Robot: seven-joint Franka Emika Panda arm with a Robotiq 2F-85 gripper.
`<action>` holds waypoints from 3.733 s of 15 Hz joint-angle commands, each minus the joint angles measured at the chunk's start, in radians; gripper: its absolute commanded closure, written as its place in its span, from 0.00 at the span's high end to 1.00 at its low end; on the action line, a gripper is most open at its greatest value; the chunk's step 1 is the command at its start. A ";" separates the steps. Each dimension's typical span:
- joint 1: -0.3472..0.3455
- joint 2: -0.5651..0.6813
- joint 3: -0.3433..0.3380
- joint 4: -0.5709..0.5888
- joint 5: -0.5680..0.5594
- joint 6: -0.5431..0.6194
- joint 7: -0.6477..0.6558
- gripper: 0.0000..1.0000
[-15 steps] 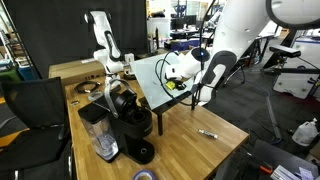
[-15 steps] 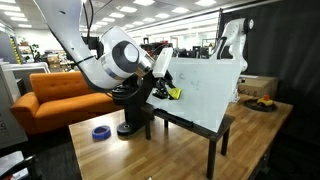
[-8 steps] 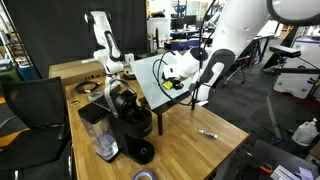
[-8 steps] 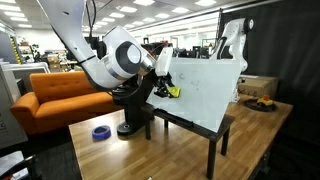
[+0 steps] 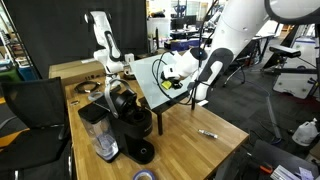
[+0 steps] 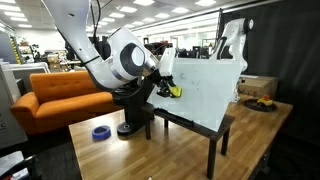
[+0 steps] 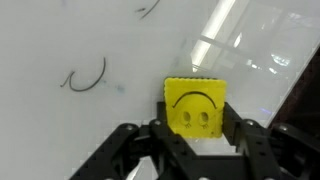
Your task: Use the yellow eraser to clean the whiteboard
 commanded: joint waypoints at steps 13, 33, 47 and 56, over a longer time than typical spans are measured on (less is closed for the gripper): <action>-0.232 -0.030 0.248 0.023 -0.030 -0.002 -0.190 0.29; -0.253 -0.056 0.324 -0.022 -0.025 -0.002 -0.318 0.29; -0.260 -0.045 0.368 0.004 -0.024 -0.001 -0.340 0.29; -0.265 -0.027 0.353 0.073 0.064 -0.001 -0.382 0.29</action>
